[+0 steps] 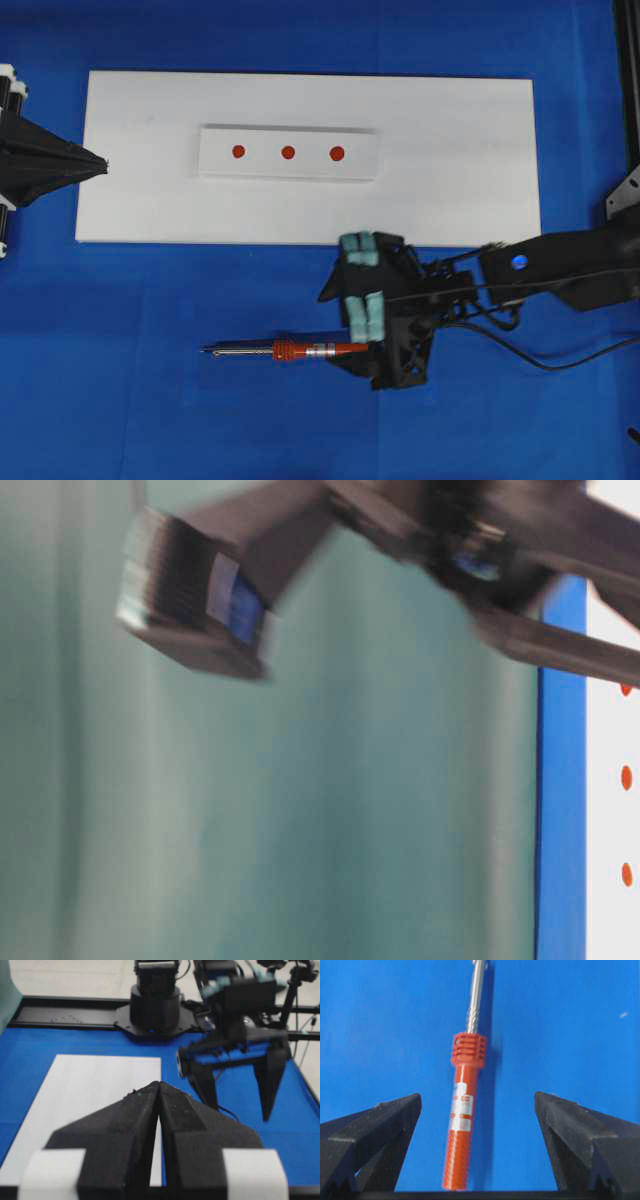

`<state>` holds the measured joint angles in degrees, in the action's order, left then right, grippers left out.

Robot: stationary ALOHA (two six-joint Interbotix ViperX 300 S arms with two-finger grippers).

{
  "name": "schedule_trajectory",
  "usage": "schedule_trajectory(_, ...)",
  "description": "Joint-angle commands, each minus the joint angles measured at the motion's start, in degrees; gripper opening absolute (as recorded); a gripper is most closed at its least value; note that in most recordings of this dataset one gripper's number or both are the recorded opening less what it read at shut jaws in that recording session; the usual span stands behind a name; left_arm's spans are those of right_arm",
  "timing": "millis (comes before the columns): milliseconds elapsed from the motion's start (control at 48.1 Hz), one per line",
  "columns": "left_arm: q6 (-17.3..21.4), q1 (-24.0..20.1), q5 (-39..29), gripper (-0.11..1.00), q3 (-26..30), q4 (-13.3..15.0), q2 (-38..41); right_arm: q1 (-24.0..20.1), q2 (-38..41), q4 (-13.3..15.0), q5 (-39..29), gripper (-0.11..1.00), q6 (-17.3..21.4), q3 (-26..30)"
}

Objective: Touch the tip of the soldering iron to the mark.
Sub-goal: 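Close the right gripper around the soldering iron's red handle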

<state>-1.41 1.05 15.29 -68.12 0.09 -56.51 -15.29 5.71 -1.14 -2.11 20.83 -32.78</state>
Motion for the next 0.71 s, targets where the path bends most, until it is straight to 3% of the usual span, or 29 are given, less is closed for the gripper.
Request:
schedule_trajectory(0,0.0,0.09,0.62,0.0,0.53,-0.18,0.09,-0.62,1.32,-0.18,0.18,0.85,0.97,2.64)
schedule_trajectory(687,0.0,0.09,0.44,0.0,0.09,-0.18,-0.09,-1.85,10.72,-0.18,2.2,0.84,2.64,5.89)
